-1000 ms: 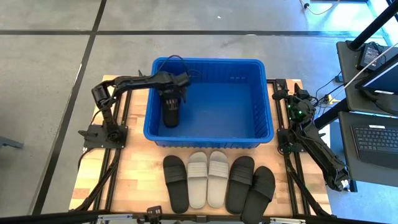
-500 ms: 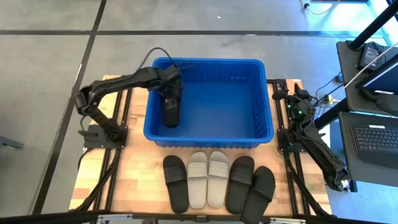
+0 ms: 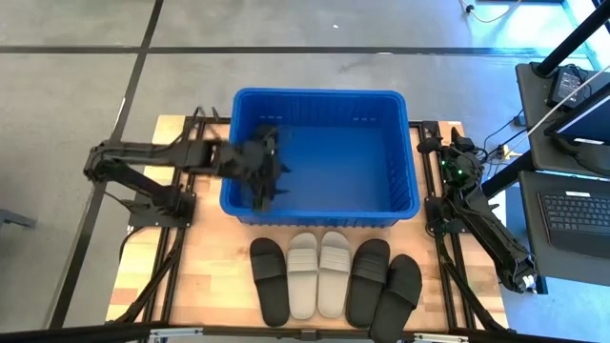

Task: Pick and place slides into bin
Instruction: Put the black slipper into the blue container

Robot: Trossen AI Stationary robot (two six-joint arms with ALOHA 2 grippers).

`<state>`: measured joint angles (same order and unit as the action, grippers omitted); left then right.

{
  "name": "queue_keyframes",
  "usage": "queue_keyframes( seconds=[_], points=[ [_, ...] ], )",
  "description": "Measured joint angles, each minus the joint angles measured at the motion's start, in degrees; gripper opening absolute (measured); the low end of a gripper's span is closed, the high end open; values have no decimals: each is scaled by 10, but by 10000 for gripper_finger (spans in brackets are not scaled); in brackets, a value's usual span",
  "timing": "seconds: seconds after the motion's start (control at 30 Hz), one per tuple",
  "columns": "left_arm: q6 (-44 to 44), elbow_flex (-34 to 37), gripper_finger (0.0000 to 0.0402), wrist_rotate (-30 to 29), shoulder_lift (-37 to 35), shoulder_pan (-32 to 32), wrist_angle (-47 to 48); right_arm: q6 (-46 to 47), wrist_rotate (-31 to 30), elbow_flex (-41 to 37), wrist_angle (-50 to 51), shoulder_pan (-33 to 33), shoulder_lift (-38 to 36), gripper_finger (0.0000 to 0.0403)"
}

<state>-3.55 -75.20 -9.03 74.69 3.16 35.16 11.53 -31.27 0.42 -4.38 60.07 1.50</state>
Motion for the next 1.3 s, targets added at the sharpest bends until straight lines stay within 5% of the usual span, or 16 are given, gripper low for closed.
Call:
queue_keyframes(
  seconds=[0.27,0.57,0.7,0.87,1.07,1.3],
  points=[
    [104,0,257,-255,43,208,-42,-2,0,0,0,0,0,289],
    [300,0,257,-325,129,338,-44,-2,0,0,0,0,0,289],
    [429,0,257,-305,173,367,-26,-26,0,0,0,0,0,289],
    [581,0,257,-212,224,386,18,-60,0,0,0,0,0,289],
    [650,-11,257,-144,262,379,48,-60,0,0,0,0,0,289],
    [655,-231,257,-127,336,353,333,-60,0,0,0,0,0,289]
  ],
)
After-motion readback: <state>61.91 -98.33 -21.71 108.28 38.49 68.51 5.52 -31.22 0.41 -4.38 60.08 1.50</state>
